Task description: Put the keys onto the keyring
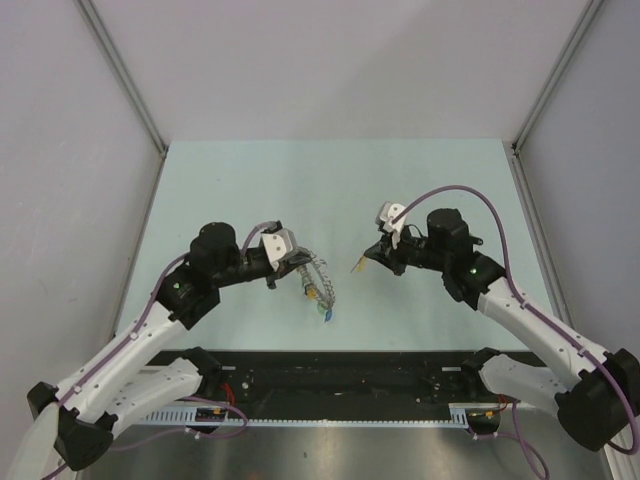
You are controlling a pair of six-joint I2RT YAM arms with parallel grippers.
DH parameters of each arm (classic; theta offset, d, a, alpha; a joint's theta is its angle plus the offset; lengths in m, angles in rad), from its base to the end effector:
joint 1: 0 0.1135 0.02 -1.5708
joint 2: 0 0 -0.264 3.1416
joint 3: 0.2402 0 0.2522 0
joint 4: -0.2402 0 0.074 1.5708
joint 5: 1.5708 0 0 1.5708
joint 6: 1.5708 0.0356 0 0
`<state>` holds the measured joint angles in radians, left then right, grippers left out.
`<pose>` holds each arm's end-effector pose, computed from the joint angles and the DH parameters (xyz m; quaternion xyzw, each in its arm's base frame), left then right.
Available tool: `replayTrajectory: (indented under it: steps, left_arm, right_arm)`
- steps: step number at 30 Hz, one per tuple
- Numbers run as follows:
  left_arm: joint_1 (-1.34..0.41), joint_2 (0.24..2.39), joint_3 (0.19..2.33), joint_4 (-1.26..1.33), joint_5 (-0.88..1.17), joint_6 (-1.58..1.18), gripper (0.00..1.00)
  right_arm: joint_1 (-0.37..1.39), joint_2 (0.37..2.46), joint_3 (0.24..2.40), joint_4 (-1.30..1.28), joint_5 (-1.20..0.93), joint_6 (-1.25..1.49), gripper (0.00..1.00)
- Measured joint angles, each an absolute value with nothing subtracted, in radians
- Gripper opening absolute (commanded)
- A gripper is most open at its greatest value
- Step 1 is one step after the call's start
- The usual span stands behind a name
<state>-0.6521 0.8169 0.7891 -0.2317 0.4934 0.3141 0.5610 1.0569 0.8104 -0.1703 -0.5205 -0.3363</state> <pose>0.1389 -0.1273 0.3321 0.4889 0.6115 -0.2903 0.5502 0.1924 0.1418 0.2994 -0.4778 0.6688 0.2734 0.4996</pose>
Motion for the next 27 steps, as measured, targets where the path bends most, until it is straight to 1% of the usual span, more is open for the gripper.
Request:
replayTrajectory:
  steps: [6,12,20,27]
  left_arm:
    - [-0.652,0.908,0.896,-0.290,0.606,0.430,0.00]
    - [-0.652,0.998,0.980,-0.360,0.643,0.565,0.00]
    - [-0.653,0.995,0.925,-0.365,0.660,0.656,0.00]
    - [-0.660,0.985,0.870,-0.338,0.680,0.664,0.00]
  right_arm:
    - [0.577,0.955,0.747,0.020,-0.540,-0.249,0.00]
    - [0.581,0.936,0.745,0.126,-0.588,-0.250,0.00]
    - [0.587,0.938,0.742,0.151,-0.687,-0.319,0.00]
    - [0.707,0.965,0.739,0.131,-0.699,-0.420,0.00]
